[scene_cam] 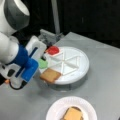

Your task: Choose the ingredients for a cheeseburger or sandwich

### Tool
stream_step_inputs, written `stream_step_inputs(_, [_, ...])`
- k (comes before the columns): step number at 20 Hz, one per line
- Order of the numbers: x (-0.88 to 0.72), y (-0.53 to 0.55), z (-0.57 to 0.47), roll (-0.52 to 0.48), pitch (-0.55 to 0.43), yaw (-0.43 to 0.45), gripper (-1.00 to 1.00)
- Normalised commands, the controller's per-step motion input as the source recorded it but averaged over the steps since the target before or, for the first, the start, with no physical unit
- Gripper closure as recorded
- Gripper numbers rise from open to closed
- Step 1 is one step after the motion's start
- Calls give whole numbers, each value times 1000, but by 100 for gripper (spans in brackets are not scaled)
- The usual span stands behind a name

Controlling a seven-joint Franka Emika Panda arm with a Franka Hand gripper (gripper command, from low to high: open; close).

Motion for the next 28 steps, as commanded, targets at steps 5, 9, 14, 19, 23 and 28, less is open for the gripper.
stream_step_inputs(5, [279, -221, -133, 529, -35, 232, -100])
stream_step_inputs(9, [225, -170, -95, 535, -35, 237, -100])
stream_step_inputs(14, [227, -212, -100, 504, -21, 208, -100])
stream_step_inputs(19, [264, -295, -151, 431, -52, 196, -100])
stream_step_inputs(23, [278, -365, -144, 385, -45, 227, -100])
stream_step_inputs(28, [227, -380, -109, 445, -41, 199, -100])
